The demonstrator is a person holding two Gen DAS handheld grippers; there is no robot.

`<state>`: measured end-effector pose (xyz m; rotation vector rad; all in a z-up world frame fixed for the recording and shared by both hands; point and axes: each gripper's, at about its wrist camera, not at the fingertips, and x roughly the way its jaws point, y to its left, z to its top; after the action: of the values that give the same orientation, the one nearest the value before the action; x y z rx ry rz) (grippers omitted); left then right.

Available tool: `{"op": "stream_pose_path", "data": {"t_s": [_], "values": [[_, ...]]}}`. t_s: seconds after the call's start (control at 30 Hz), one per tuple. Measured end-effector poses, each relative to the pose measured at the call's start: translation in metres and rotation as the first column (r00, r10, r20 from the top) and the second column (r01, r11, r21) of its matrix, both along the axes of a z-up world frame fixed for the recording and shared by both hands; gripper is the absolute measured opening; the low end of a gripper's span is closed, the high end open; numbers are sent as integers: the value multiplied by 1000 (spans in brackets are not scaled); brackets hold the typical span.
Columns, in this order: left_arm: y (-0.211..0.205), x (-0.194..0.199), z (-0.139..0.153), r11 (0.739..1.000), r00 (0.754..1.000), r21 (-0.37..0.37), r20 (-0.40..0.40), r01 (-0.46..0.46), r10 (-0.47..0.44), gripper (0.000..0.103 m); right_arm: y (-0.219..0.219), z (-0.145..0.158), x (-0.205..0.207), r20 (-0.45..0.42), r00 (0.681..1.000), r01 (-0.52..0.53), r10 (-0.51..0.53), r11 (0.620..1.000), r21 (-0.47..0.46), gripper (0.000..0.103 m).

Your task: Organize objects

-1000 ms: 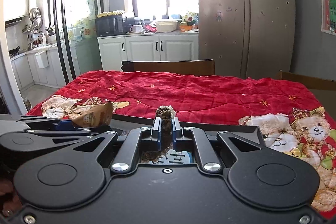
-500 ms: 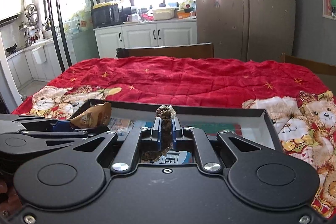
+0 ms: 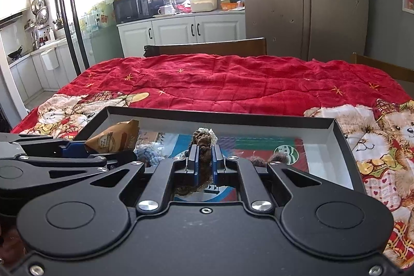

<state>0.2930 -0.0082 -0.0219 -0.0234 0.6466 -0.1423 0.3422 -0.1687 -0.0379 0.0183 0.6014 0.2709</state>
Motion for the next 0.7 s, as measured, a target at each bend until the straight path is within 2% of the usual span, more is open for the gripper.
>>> {"op": "stream_pose_path", "data": {"t_s": [0.7], "values": [[-1, 5, -7, 1000, 999, 29, -37, -10, 11, 41, -1, -11, 8, -64, 998, 12, -13, 1000, -20, 10]]}}
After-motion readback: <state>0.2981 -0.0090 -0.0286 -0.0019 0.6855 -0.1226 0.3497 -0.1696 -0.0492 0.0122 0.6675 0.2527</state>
